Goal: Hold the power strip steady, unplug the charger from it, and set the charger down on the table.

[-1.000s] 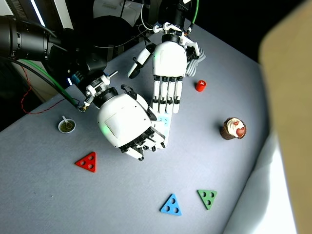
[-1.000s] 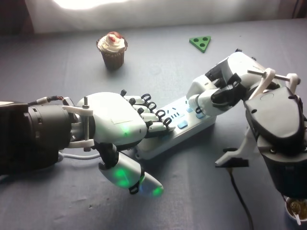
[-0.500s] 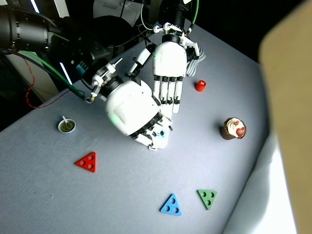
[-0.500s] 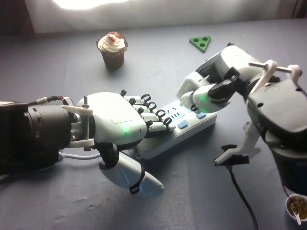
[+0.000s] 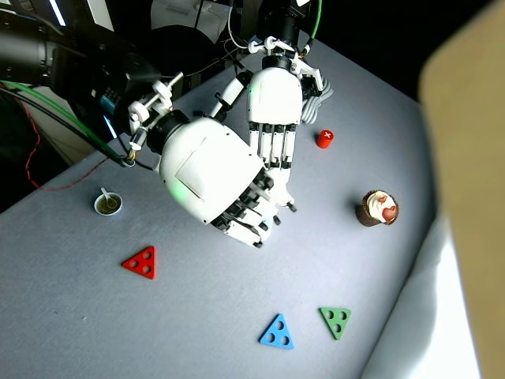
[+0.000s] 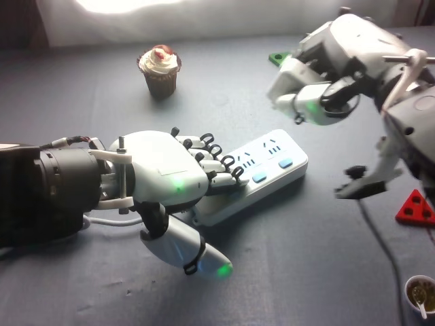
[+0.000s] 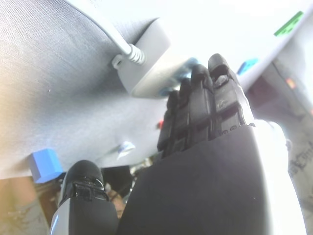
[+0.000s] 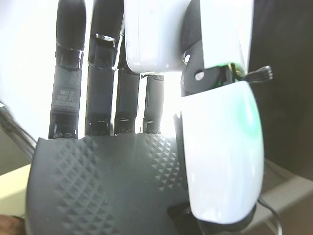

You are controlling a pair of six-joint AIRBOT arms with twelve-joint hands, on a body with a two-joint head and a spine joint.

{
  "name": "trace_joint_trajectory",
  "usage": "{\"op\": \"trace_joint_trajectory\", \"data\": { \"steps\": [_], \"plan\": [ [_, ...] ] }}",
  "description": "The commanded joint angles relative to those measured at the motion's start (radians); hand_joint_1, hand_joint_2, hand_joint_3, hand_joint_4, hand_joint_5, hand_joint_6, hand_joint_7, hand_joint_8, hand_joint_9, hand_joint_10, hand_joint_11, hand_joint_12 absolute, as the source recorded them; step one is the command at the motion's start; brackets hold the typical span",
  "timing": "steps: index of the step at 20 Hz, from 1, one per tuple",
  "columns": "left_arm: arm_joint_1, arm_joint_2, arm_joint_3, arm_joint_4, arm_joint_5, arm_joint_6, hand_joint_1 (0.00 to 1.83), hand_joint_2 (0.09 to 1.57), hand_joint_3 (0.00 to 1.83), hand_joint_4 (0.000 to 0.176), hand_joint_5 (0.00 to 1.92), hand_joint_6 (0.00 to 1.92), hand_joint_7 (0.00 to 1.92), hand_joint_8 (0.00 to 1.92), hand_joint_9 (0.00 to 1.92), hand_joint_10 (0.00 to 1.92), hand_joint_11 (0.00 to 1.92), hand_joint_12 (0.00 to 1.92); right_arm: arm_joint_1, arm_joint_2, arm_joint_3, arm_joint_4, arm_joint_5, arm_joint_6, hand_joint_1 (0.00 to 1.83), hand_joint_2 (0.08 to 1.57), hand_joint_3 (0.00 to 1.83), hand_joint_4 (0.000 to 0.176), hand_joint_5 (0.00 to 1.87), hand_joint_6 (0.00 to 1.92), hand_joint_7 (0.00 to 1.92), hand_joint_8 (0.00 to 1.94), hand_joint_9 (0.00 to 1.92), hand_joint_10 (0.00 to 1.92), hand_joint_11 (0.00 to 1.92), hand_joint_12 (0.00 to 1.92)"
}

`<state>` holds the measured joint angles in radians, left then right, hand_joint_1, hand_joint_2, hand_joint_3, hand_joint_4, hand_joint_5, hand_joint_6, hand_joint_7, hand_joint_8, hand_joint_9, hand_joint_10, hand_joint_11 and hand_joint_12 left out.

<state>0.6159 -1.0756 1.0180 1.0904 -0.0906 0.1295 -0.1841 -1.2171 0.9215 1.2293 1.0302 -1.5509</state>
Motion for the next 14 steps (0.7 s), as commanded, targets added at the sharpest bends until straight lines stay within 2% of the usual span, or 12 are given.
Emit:
{"op": "trace_joint_trajectory", "data": {
  "steps": [1,2,3,4,5,6,7,8,11,12,13,14],
  "plan": [
    [-0.002,-0.009,-0.003,0.000,-0.034,-0.002,0.00,1.01,0.00,0.000,0.14,0.00,0.16,0.00,0.14,0.00,0.04,0.26,0.003,0.021,0.003,-0.124,0.029,0.007,1.26,1.05,0.00,0.005,1.12,0.70,1.18,0.73,1.18,0.27,0.70,1.15],
    [-0.002,-0.009,-0.003,0.001,-0.034,-0.002,0.00,1.01,0.00,0.000,0.14,0.00,0.16,0.00,0.14,0.00,0.03,0.25,-0.009,0.035,0.005,-0.179,0.003,0.007,1.25,1.04,0.00,0.016,1.11,0.72,1.18,0.69,1.18,0.26,0.69,1.14],
    [-0.002,-0.009,-0.003,0.001,-0.034,-0.002,0.00,1.01,0.00,0.000,0.14,0.00,0.17,0.00,0.14,0.00,0.03,0.26,-0.018,0.047,0.005,-0.217,-0.008,0.007,1.25,1.05,0.00,0.017,1.11,0.73,1.17,0.73,1.17,0.24,0.68,1.15],
    [-0.002,-0.009,-0.004,0.001,-0.034,-0.002,0.00,1.01,0.00,0.000,0.14,0.00,0.17,0.00,0.14,0.00,0.04,0.26,-0.036,0.066,0.006,-0.277,-0.030,0.007,1.26,1.04,0.00,0.006,1.12,0.68,1.18,0.72,1.18,0.22,0.67,1.15],
    [-0.002,-0.009,-0.004,0.001,-0.034,-0.002,0.00,1.01,0.00,0.000,0.15,0.01,0.17,0.01,0.15,0.00,0.04,0.26,-0.049,0.077,0.004,-0.317,-0.034,-0.089,1.26,1.04,0.00,0.007,1.13,0.68,1.18,0.71,1.18,0.21,0.68,1.15],
    [-0.002,-0.009,-0.003,0.001,-0.034,-0.002,0.00,1.01,0.00,0.000,0.15,0.01,0.18,0.01,0.15,0.01,0.05,0.27,-0.070,0.094,0.004,-0.382,-0.042,-0.093,1.26,1.04,0.00,0.000,1.13,0.66,1.18,0.73,1.19,0.20,0.70,1.13],
    [-0.004,-0.009,-0.003,0.001,-0.034,-0.002,0.00,1.01,0.00,0.000,0.15,0.00,0.18,0.01,0.15,0.01,0.05,0.27,-0.088,0.115,0.003,-0.429,-0.056,-0.093,1.25,1.04,0.00,0.019,1.13,0.69,1.16,0.74,1.20,0.19,0.72,1.11],
    [-0.004,-0.009,-0.003,0.001,-0.034,-0.002,0.00,1.01,0.00,0.000,0.14,0.00,0.17,0.00,0.15,0.00,0.04,0.26,-0.101,0.129,0.003,-0.452,-0.067,-0.093,1.25,1.05,0.00,0.026,1.15,0.68,1.14,0.76,1.20,0.18,0.73,1.11],
    [-0.004,-0.009,-0.003,0.001,-0.034,-0.002,0.00,1.01,0.00,0.000,0.15,0.01,0.18,0.01,0.16,0.01,0.04,0.26,-0.142,0.157,0.015,-0.551,-0.072,-0.093,1.25,1.05,0.00,0.029,1.14,0.70,1.14,0.74,1.20,0.16,0.69,1.14],
    [-0.004,-0.009,-0.003,0.001,-0.034,-0.002,0.00,1.01,0.00,0.000,0.15,0.00,0.18,0.00,0.15,0.00,0.04,0.26,-0.149,0.165,0.022,-0.581,-0.072,-0.093,1.25,1.04,0.00,0.010,1.13,0.68,1.17,0.74,1.22,0.16,0.72,1.12],
    [-0.004,-0.009,-0.003,0.002,-0.034,-0.002,0.00,1.01,0.00,0.000,0.15,0.00,0.18,0.01,0.16,0.01,0.04,0.27,-0.159,0.169,0.032,-0.613,-0.072,-0.093,1.26,1.04,0.00,0.005,1.14,0.66,1.17,0.73,1.22,0.15,0.73,1.10],
    [-0.004,-0.009,-0.003,0.002,-0.034,-0.002,0.00,1.01,0.00,0.000,0.15,0.01,0.19,0.01,0.16,0.01,0.04,0.27,-0.168,0.172,0.040,-0.635,-0.072,-0.093,1.25,1.04,0.00,0.020,1.16,0.64,1.15,0.75,1.20,0.14,0.74,1.10]
  ]
}}
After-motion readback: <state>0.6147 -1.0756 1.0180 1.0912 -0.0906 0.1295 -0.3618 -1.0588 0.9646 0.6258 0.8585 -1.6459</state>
